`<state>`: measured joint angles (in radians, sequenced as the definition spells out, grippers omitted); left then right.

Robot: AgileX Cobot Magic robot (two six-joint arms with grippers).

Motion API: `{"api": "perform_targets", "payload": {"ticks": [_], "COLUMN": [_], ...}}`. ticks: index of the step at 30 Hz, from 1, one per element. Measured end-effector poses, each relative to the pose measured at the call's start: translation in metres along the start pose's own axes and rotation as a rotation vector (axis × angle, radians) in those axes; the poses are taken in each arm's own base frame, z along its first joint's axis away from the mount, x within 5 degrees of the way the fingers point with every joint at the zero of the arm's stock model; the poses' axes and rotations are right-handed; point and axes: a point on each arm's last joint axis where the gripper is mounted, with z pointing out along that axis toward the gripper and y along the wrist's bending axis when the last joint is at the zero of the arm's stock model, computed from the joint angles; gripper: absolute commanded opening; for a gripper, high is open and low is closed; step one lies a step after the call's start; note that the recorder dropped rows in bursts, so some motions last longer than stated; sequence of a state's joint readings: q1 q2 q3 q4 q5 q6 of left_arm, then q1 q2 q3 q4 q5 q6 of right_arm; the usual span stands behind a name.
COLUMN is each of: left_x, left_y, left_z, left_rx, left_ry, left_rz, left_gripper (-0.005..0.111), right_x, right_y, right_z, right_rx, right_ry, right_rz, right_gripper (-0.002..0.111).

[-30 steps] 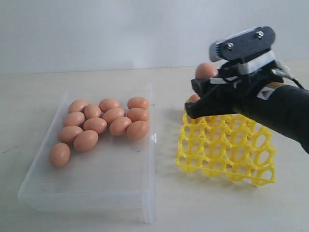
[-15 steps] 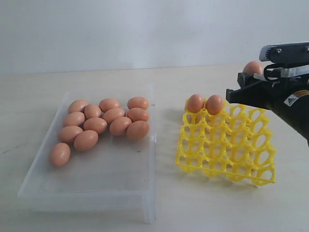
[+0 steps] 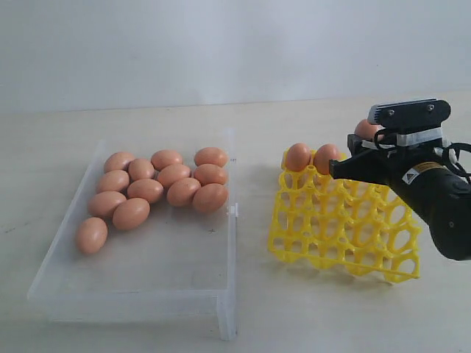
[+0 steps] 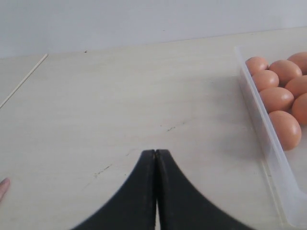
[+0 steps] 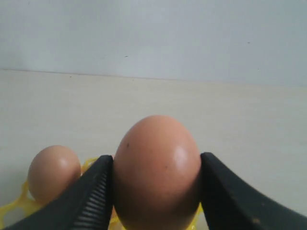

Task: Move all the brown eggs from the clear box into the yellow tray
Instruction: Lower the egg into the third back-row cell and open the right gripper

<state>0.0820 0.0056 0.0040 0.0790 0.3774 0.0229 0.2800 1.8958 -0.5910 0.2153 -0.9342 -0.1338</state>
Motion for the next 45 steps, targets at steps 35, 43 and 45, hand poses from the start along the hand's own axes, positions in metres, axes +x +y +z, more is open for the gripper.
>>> {"api": "perform_targets", "payload": {"ticks": [35,43,45], "left_x": [0.0,0.0,0.0], "left_y": [0.0,0.0,0.0], "left_z": [0.0,0.0,0.0], "left_rx": [0.0,0.0,0.0], "left_ry": [0.0,0.0,0.0], "left_rz": [0.0,0.0,0.0], "left_gripper": [0.0,0.0,0.0], "right_x": [0.022,0.018,0.018], "right_y": [-0.019,-0.017,-0.017], "right_z": [0.031,0.037,0.037], "right_rx": [0.031,0.008,0.006], "right_ry": [0.04,0.047,0.05], "right_rz": [0.027,0.02,0.019], "right_gripper": [0.0,0.0,0.0]}}
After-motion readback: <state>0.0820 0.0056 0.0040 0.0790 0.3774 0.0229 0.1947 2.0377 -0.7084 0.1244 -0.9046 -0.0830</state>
